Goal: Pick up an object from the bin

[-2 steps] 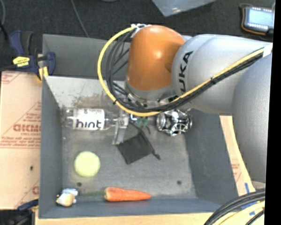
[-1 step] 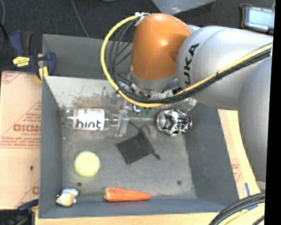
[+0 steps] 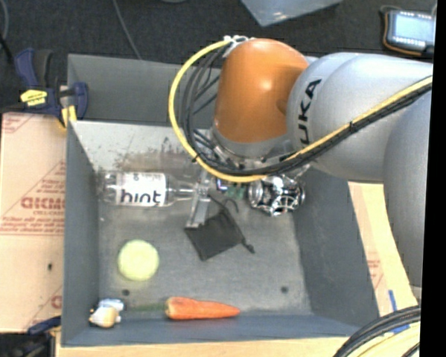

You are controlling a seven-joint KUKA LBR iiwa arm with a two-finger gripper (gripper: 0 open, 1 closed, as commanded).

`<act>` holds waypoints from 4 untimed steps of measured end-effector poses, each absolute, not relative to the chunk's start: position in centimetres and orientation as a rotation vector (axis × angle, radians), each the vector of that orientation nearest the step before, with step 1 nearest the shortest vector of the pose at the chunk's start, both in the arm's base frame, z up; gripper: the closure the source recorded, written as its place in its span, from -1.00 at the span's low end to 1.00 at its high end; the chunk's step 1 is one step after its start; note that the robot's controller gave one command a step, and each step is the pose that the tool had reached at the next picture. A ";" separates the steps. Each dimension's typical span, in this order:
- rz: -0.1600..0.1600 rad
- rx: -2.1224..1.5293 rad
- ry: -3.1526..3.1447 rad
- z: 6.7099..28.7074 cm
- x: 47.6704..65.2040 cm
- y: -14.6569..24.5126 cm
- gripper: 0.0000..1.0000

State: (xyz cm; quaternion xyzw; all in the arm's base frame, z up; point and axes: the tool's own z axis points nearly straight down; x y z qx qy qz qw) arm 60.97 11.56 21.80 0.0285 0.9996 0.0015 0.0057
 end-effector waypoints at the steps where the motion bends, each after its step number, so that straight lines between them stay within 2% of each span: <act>1: 0.000 -0.370 3.119 21.0 59.8 10.8 -1.00; 2: -0.001 -0.613 3.068 19.1 59.5 8.7 -1.00; 3: 0.001 -0.496 3.092 16.0 59.2 7.8 -1.00; 4: -0.002 -0.681 3.058 14.1 59.2 7.8 -1.00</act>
Offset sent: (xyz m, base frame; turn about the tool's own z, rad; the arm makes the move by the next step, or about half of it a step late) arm -0.0207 -0.0477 -0.0516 -0.3752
